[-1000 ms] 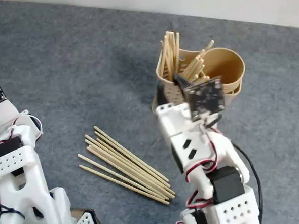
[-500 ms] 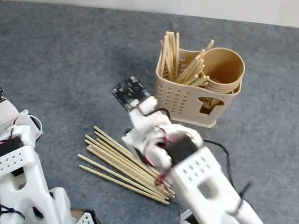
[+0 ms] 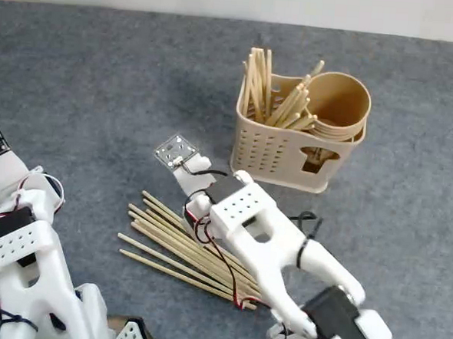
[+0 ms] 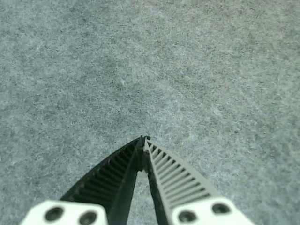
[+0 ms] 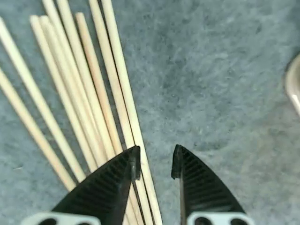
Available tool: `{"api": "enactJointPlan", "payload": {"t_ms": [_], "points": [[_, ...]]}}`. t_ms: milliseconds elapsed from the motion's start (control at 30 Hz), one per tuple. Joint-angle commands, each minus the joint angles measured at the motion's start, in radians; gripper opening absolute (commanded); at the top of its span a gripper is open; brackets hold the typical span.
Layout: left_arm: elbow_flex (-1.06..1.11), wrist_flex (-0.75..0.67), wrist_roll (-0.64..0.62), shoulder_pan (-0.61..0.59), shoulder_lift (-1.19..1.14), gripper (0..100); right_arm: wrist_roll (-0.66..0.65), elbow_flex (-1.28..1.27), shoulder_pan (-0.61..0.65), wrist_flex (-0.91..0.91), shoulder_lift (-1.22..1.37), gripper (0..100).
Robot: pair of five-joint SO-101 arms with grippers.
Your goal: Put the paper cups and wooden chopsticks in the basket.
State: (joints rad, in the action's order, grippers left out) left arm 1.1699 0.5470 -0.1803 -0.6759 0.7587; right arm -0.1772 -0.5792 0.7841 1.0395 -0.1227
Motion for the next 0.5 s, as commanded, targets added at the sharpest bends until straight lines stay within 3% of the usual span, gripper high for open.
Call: {"api": "enactJointPlan", "payload": {"t_ms": [0, 200, 467], "points": [[-0.008, -0.015, 0.003, 0.025, 0.018, 1, -0.012, 0.058, 0.016, -0.024, 0.008, 12.3], [-0.008, -0.017, 0.003, 0.025, 0.018, 1, -0.012, 0.051, 0.07, -0.035, 0.019, 12.3], [-0.008, -0.015, 0.003, 0.025, 0.018, 1, -0.014, 0.05, 0.038, -0.128, 0.019, 12.3]]}}
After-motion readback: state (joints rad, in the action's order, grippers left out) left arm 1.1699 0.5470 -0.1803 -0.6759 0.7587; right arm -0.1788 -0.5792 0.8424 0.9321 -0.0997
